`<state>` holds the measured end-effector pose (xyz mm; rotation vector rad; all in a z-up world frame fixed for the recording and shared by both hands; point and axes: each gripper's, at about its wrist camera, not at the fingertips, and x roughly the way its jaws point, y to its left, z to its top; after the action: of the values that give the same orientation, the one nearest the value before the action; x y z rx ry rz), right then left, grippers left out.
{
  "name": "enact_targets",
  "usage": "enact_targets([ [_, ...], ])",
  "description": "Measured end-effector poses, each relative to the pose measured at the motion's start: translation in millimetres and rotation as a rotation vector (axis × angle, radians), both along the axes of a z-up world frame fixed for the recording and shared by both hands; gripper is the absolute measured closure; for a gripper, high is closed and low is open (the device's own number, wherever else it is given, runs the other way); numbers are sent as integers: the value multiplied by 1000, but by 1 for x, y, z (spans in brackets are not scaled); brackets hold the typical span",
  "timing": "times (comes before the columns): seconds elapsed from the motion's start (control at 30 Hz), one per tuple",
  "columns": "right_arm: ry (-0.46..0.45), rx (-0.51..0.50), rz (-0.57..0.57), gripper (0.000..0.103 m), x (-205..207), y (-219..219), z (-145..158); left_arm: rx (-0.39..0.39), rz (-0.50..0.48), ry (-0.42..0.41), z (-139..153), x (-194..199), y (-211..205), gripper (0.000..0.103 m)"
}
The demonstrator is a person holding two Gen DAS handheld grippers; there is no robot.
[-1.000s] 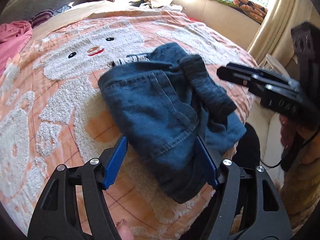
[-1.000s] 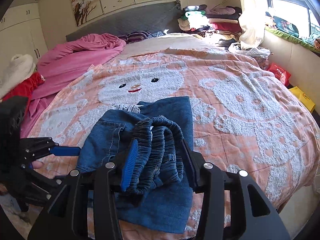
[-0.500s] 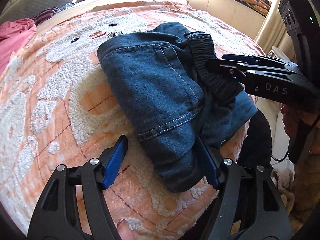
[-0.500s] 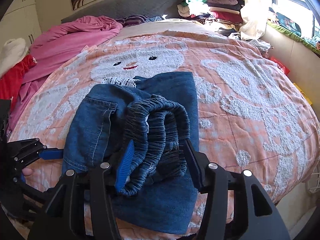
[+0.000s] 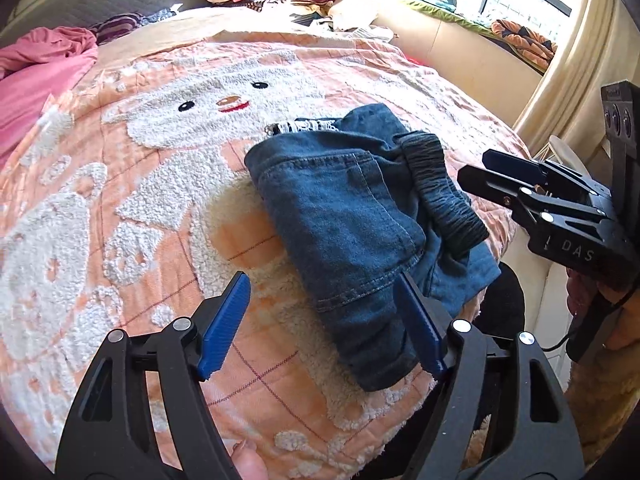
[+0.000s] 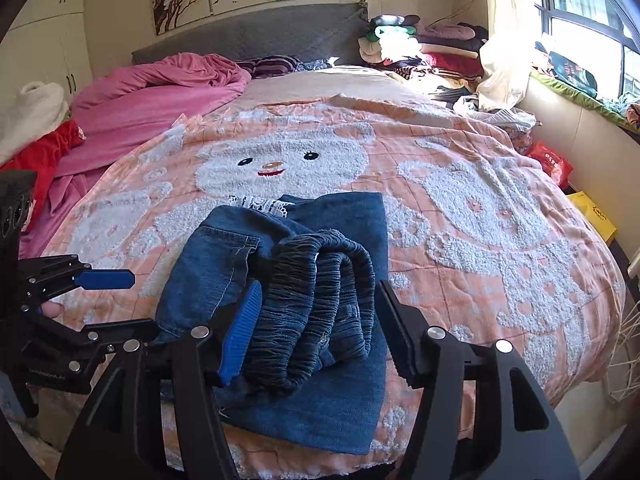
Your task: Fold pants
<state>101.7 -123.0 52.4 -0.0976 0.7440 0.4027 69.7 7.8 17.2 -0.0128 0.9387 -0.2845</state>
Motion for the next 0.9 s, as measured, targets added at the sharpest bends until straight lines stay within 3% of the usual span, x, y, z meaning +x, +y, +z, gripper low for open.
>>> enact_targets([
  [0.43, -6, 39, -69, 31, 5, -28, 5, 29, 46, -34, 4, 27, -7, 29],
  [0.9, 135, 76, -48, 27, 34, -34, -35, 18, 68, 20, -24, 49, -8, 25],
])
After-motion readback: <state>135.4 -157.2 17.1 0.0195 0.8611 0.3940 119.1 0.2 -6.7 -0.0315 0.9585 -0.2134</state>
